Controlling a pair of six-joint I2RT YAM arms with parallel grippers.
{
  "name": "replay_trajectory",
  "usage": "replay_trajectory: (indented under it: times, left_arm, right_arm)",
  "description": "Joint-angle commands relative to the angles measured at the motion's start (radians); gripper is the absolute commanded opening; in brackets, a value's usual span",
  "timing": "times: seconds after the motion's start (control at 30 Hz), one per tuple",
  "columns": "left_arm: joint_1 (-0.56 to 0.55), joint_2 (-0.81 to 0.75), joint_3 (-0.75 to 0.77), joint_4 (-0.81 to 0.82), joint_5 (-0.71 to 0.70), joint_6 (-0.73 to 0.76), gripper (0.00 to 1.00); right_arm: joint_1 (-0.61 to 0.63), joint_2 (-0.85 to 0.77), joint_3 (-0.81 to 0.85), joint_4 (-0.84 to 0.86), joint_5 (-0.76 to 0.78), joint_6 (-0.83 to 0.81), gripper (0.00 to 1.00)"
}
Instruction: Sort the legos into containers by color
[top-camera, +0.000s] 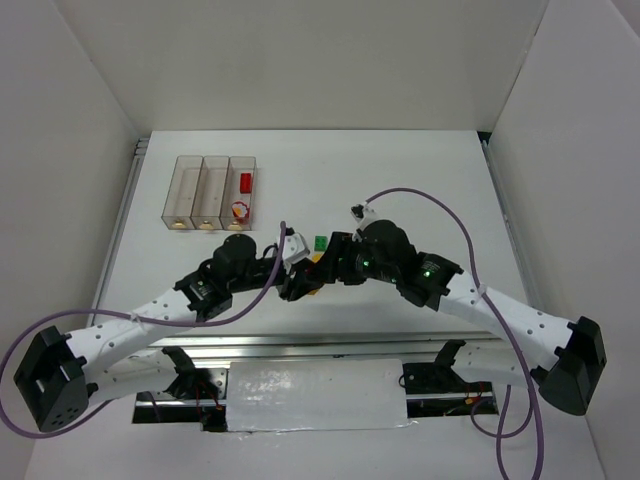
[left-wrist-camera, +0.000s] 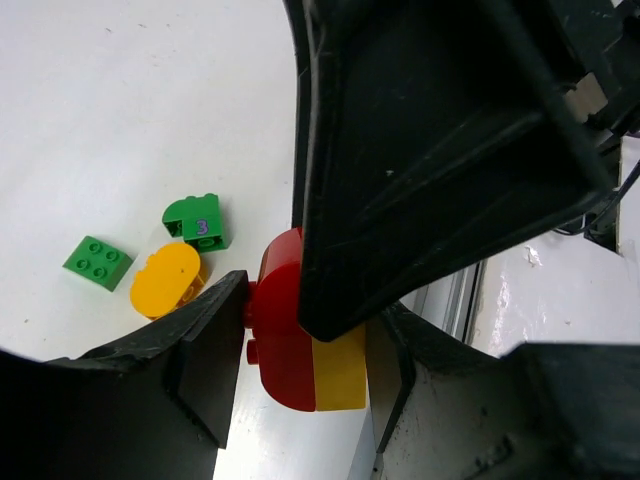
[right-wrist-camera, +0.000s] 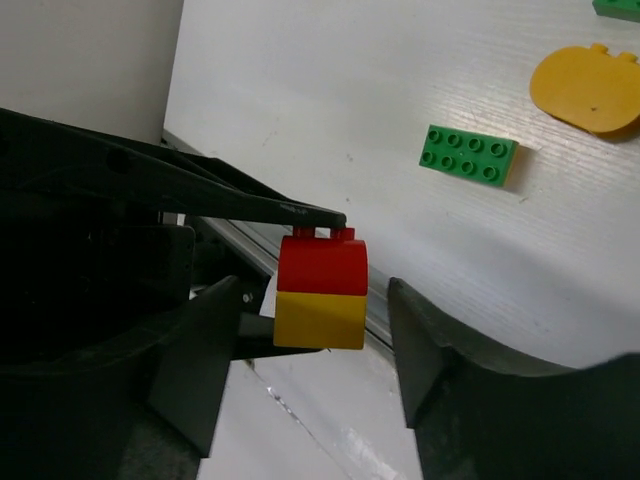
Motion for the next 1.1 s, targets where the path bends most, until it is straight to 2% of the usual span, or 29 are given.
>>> replay_trajectory:
  times: [0.0, 0.07, 0.1, 0.23, 0.27, 0.33, 0.43, 0.47, 0.57, 0.67, 0.7, 0.77, 0.8, 0.9, 1.07]
  left_arm:
    - [-0.008, -0.024, 0.052, 0.059, 0.026, 0.031, 0.0]
    - [-0.01, -0.035, 0.055, 0.055, 0.029, 0.034, 0.0]
    - [-0.01, -0.041, 0.059, 0.05, 0.031, 0.034, 0.0]
    - [-0.01, -0.047, 0.062, 0.039, 0.033, 0.027, 0.0]
    - [-0.01, -0.049, 0.062, 0.038, 0.031, 0.027, 0.01]
    - [-0.01, -0.059, 0.061, 0.036, 0.032, 0.021, 0.09]
    - [-0.011, -0.078, 0.056, 0.035, 0.0, -0.005, 0.65]
    - [-0.011, -0.081, 0.059, 0.021, -0.013, -0.019, 0.99]
    - [-0.01, -0.089, 0.101, -0.054, -0.03, -0.06, 1.0]
    - [-0.011, -0.116, 0.183, -0.172, -0.092, -0.149, 1.0]
    - [-0.01, -0.144, 0.217, -0.23, -0.136, -0.18, 0.99]
    - [-0.01, -0.17, 0.242, -0.28, -0.158, -0.247, 1.0]
    - [-0.01, -0.184, 0.269, -0.319, -0.132, -0.26, 0.99]
    - [-0.011, -0.176, 0.315, -0.37, -0.052, -0.292, 0.99]
    - [-0.011, -0.125, 0.285, -0.338, 0.225, -0.343, 1.0]
  right_arm:
    - [0.022, 0.012, -0.007, 0.046, -0.024, -0.006, 0.64]
    - [0.022, 0.012, -0.022, 0.066, -0.029, -0.001, 0.49]
    - [0.022, 0.012, -0.027, 0.072, -0.038, -0.001, 0.37]
    - [0.022, -0.002, -0.045, 0.131, -0.061, -0.018, 0.03]
    - [0.022, -0.003, -0.045, 0.133, -0.056, -0.024, 0.01]
    - [0.02, -0.009, -0.045, 0.151, -0.046, -0.062, 0.0]
    - [0.008, -0.035, -0.082, 0.232, -0.065, -0.113, 0.0]
    - [-0.015, -0.043, -0.108, 0.257, -0.102, -0.124, 0.0]
    - [-0.067, -0.069, -0.151, 0.314, -0.179, -0.196, 0.0]
    - [-0.181, -0.112, -0.198, 0.374, -0.28, -0.291, 0.0]
    - [-0.24, -0.143, -0.212, 0.392, -0.399, -0.327, 0.0]
    - [-0.28, -0.172, -0.235, 0.429, -0.53, -0.37, 0.0]
    - [-0.293, -0.199, -0.234, 0.428, -0.621, -0.418, 0.0]
    - [-0.293, -0.258, -0.214, 0.391, -0.745, -0.499, 0.0]
    - [-0.294, -0.339, -0.199, 0.4, -0.94, -0.53, 0.0]
